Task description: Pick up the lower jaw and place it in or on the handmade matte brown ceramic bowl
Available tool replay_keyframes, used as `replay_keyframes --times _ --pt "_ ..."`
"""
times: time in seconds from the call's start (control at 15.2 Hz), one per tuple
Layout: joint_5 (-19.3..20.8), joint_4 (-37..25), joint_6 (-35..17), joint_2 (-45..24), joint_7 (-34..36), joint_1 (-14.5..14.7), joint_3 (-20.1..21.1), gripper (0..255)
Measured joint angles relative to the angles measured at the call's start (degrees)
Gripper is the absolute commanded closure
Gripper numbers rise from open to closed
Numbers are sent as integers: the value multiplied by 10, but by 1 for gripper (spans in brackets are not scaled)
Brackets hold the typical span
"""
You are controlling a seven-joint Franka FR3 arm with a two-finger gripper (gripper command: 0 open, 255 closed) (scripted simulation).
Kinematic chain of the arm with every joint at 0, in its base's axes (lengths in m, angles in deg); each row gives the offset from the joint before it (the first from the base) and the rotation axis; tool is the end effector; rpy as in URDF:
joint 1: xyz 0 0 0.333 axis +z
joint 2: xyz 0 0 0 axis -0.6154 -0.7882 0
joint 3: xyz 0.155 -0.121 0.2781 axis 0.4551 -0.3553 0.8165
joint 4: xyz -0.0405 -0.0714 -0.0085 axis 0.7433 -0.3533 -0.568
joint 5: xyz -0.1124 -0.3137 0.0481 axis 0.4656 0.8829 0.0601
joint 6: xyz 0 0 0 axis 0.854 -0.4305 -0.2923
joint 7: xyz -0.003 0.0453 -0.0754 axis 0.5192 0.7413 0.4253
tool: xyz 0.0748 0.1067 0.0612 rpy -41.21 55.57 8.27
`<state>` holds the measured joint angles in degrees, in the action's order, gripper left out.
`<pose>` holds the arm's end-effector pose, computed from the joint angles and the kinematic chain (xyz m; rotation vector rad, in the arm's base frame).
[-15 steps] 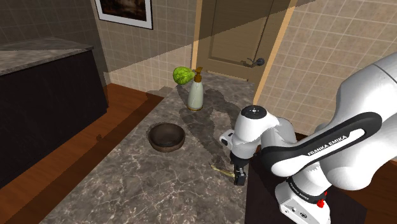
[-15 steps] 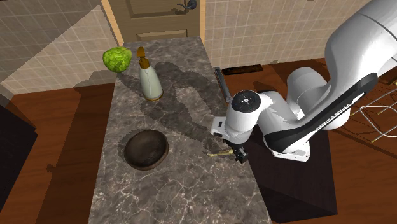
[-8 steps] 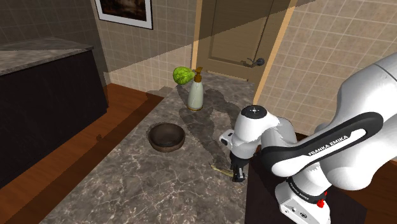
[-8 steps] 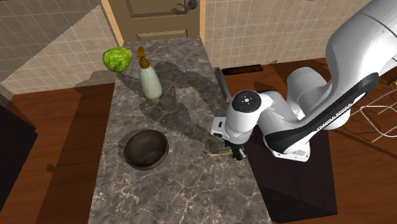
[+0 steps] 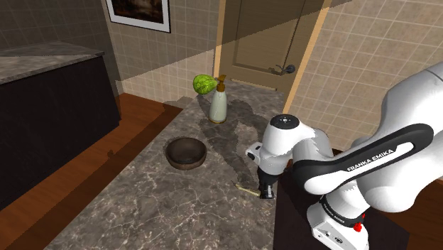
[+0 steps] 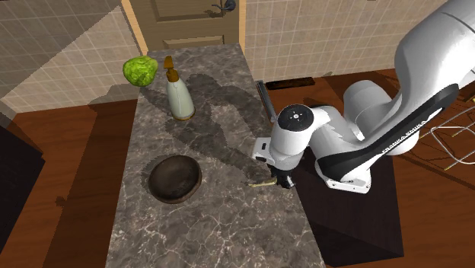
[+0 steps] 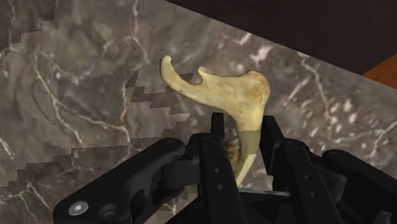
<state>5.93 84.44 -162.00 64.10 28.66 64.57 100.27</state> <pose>0.1775 0.1776 0.3061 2.7950 1.2942 -0.0899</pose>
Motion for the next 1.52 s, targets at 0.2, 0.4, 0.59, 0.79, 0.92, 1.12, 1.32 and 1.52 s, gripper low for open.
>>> replay_keyframes --times 0.2,0.4,0.59,0.79,0.92,1.12,1.32,1.52 --pt "-1 -7 37 29 -1 4 -5 255" --pt "2 -17 75 58 -4 5 -13 255" --pt "4 -27 110 82 -5 7 -18 255" --pt "8 -40 147 107 -7 7 -25 255" --pt "9 -50 166 116 -7 7 -27 255" --pt "14 -64 199 136 -9 7 -34 255" --pt "18 -78 230 152 -10 6 -40 255" --pt "31 -119 210 92 -14 -14 -39 255"
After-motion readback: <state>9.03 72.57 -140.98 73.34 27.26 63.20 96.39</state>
